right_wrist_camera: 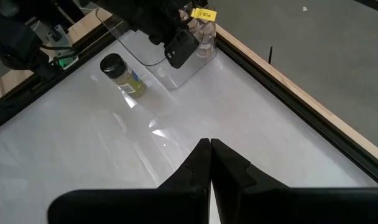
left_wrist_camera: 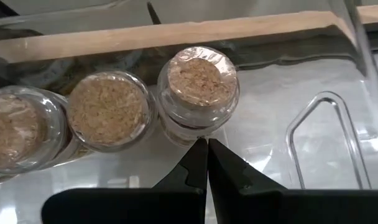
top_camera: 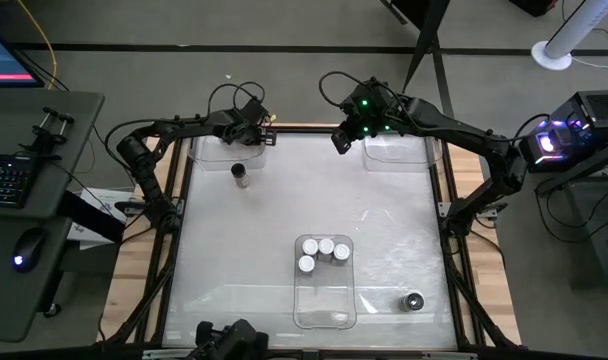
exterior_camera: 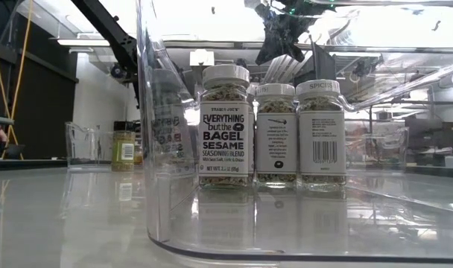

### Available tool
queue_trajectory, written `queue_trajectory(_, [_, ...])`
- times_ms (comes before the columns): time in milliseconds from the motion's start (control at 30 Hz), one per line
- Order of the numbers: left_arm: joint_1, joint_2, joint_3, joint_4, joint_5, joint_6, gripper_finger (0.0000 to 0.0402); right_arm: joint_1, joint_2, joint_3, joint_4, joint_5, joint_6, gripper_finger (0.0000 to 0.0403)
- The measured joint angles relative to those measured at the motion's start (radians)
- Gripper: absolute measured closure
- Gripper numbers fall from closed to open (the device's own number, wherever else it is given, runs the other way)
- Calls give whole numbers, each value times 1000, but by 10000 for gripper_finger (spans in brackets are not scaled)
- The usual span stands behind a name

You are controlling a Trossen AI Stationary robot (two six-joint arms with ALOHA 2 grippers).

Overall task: Sort spices by type
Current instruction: Adjust the brown seasoning bottle, then put the top black seasoning bottle into the top right transparent bin

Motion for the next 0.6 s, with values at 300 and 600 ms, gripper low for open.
queue_trajectory(300, [0,-1,0,3,45,-45,401,0,0,0,0,0,-1,403])
queue_trajectory(600, [-28,-1,0,-25,0,-68,401,1,0,0,0,0,1,403])
